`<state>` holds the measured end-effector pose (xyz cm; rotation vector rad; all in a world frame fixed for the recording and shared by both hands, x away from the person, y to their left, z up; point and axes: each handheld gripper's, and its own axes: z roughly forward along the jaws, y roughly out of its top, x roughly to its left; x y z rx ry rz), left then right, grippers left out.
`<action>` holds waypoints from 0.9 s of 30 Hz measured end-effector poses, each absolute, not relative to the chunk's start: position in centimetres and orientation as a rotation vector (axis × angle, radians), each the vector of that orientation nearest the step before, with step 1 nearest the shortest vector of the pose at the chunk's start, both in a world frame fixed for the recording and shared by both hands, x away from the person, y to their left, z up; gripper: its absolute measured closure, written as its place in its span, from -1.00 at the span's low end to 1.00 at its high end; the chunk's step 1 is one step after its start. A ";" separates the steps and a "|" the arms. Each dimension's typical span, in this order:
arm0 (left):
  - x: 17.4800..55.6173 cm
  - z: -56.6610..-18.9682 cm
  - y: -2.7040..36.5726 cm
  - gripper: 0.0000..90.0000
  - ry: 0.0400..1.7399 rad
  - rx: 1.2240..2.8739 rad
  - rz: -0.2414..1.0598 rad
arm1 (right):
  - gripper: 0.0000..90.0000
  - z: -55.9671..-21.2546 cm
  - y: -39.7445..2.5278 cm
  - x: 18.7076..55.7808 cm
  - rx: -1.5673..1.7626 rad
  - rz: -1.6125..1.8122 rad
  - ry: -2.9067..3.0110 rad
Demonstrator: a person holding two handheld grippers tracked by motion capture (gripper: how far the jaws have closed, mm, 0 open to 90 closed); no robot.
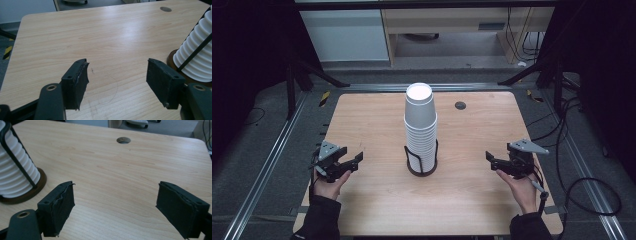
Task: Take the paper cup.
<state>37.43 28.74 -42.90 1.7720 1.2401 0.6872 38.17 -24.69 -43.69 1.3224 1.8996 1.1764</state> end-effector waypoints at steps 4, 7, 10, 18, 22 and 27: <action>37.3 -43.1 28.8 -0.32 1.252 1.783 0.716 | -0.69 -43.9 -24.1 38.4 1.293 1.135 1.933; 37.1 -43.1 29.0 -0.37 1.257 1.769 0.732 | -0.69 -43.5 -23.8 38.2 1.283 1.169 1.933; 37.2 -43.0 29.0 -0.44 1.226 1.772 0.710 | -0.69 -42.9 -23.3 38.0 1.262 1.208 1.938; 37.4 -43.1 28.3 -0.58 1.206 1.818 0.662 | -0.71 -39.7 -21.7 37.5 1.151 1.307 1.950; 37.4 -43.2 28.1 -0.61 1.197 1.830 0.651 | -0.72 -37.2 -20.6 37.5 1.087 1.386 1.935; 37.3 -43.2 27.8 -0.63 1.179 1.840 0.640 | -0.72 -34.2 -18.7 37.8 0.985 1.428 1.939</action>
